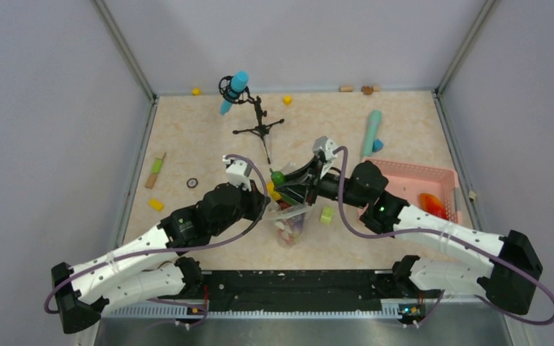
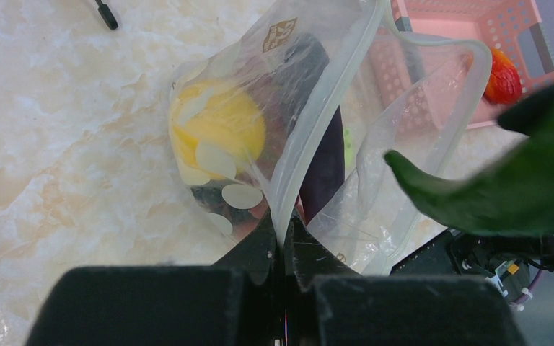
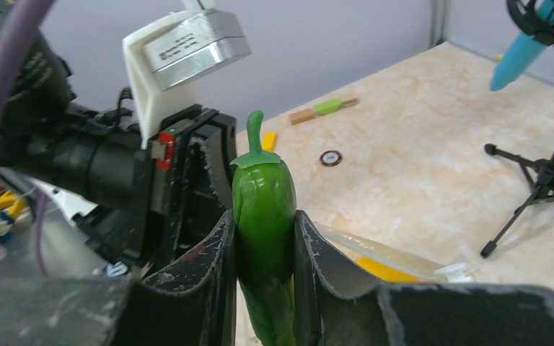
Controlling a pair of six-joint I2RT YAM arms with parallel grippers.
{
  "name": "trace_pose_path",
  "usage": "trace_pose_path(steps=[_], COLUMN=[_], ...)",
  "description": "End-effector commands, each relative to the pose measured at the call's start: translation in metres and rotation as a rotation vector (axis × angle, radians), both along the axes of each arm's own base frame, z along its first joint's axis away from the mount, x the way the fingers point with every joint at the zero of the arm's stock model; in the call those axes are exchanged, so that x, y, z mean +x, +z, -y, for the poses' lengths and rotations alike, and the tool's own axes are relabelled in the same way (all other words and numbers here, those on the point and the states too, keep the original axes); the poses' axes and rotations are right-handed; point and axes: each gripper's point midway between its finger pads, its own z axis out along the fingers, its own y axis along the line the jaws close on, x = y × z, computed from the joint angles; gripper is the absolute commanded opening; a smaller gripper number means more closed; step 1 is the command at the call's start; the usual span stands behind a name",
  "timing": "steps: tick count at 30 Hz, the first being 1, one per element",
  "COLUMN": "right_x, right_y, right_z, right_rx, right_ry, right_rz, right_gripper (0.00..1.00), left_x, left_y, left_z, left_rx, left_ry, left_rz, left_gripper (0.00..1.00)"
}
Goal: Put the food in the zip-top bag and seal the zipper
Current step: Place the fake vegetable in the zipper food storage bag.
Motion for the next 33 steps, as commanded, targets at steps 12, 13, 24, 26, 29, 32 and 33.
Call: trace_pose_path(steps=[12,13,24,26,29,32,33], right_x=[0.003,0.003,0.027,0.027,0.027,0.024,0.023], right_y=[-0.019,-0.021,-0.061,-0.066,-0.068,-0.068,-0.069], right_z=[-0.025,-0.025,-0.009,-0.008,-0.003,0.001,0.002], right_rx=[0.053,0.054,-0.099,-0.129,-0.118,-0.108,-0.107], right_ry=[-0.228,-0.238,-0.466,-0.484,-0.498,-0.494,-0.491], right_rz=[0.098,0.093,-0.246,-0.275,-0.290,-0.294,-0.292], right_gripper=[0.00,0.00,0.00,0.00,0.00,0.01,0.04], left_x=[-0.002,-0.002,-0.002,-0.001,-0.001,-0.001,0.000], left_y=[0.017,0.018,0.020,0.019,0.019,0.018,0.018], left_z=[0.005,0.005,0.002,0.003,0.004,0.003,0.003], left_rx=[-0.076,-0.079,-0.092,-0.092,-0.097,-0.097,-0.095], left_ry=[-0.026,-0.027,-0.018,-0.015,-0.013,-0.009,-0.005], left_rz=[0.042,0.044,0.056,0.056,0.050,0.051,0.050], left_gripper=[0.00,0.00,0.00,0.00,0.00,0.00,0.00])
